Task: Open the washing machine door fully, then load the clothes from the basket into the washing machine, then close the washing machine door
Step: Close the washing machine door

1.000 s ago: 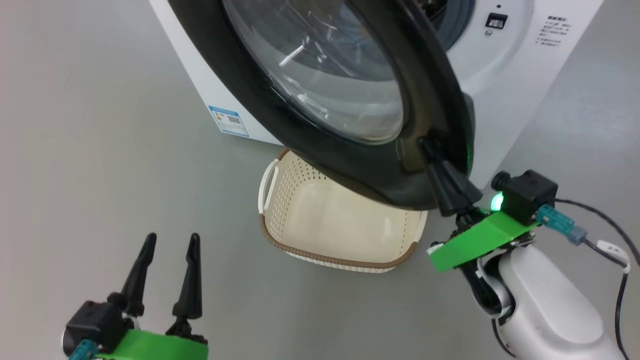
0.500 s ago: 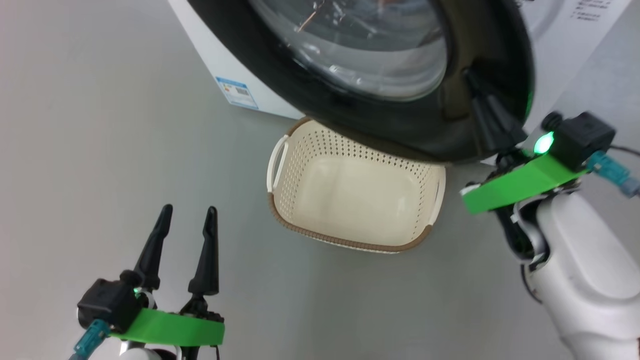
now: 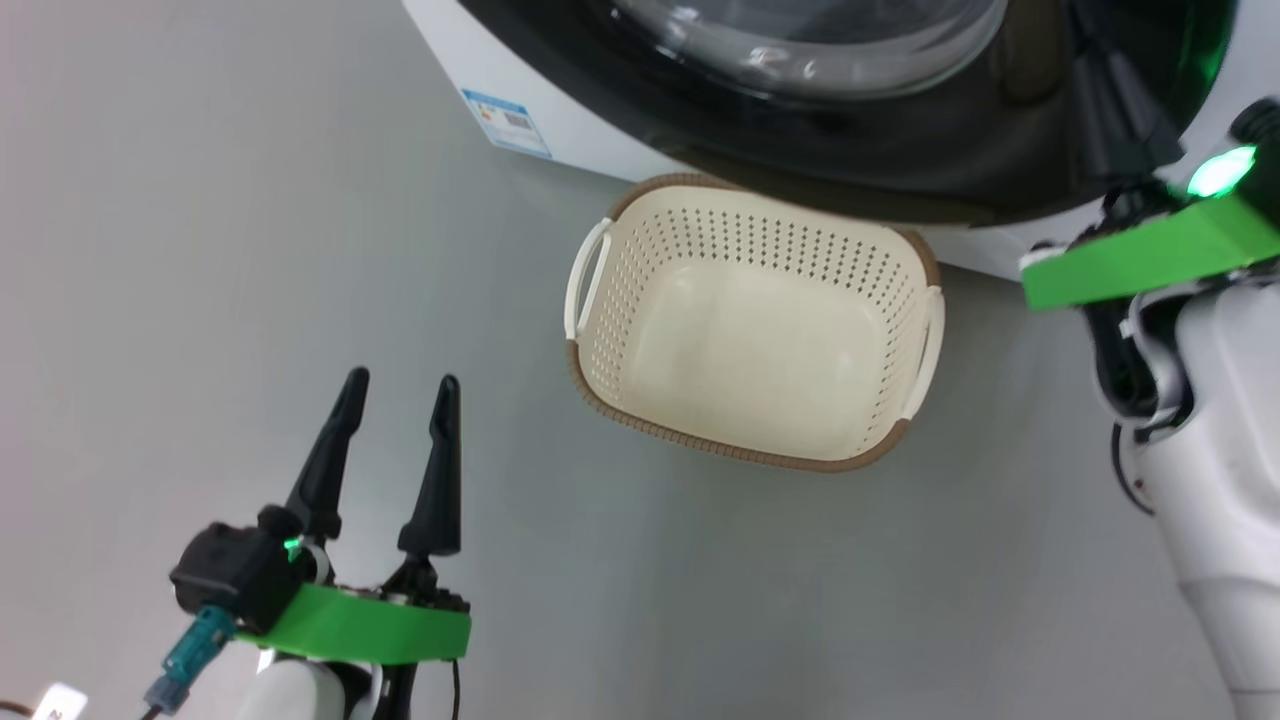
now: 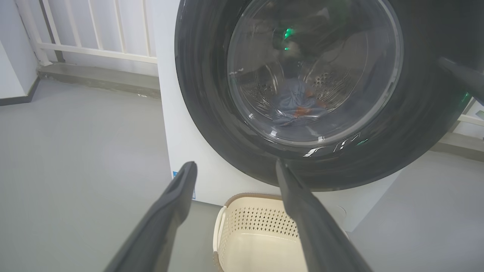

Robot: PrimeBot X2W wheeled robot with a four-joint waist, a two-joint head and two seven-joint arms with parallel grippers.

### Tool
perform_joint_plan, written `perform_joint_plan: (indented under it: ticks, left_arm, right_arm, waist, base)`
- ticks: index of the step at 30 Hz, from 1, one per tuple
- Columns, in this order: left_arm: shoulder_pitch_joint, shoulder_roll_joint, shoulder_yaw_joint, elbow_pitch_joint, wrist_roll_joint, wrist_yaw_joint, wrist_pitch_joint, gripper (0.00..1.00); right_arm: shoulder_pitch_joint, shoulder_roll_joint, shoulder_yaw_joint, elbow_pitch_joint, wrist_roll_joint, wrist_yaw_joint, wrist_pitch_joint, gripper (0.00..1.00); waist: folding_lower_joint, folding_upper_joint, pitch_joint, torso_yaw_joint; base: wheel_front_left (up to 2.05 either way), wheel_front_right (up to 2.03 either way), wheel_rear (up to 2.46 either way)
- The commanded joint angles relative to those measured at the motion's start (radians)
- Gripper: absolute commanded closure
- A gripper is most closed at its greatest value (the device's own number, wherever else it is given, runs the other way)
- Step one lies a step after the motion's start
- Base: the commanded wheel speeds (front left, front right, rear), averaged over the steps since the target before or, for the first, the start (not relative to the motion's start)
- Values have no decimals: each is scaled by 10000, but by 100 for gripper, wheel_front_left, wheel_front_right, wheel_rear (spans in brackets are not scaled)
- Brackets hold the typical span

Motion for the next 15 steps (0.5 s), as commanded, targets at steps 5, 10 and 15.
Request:
perform_joint_plan:
  ticks: [5,10,15]
  left_arm:
    - [-423,103,219,-373,-71,-21,-65,0]
    - [-510,65,126,-428,-77,-21,-65,0]
    - [-594,31,90,-481,-100,-21,-65,0]
  right_arm:
    - [-632,-115,-460,-139,-140,-4,-51,100]
    - [-964,-155,-968,-144,-134,-4,-51,100]
    - [-1241,-151,-1432,-158,-149,-4,-51,100]
  waist:
    - [-1,0,395,252]
    - [-1,0,597,389]
    - [-1,0,790,486]
  base:
    - [0,0,0]
    - [0,0,0]
    - [0,0,0]
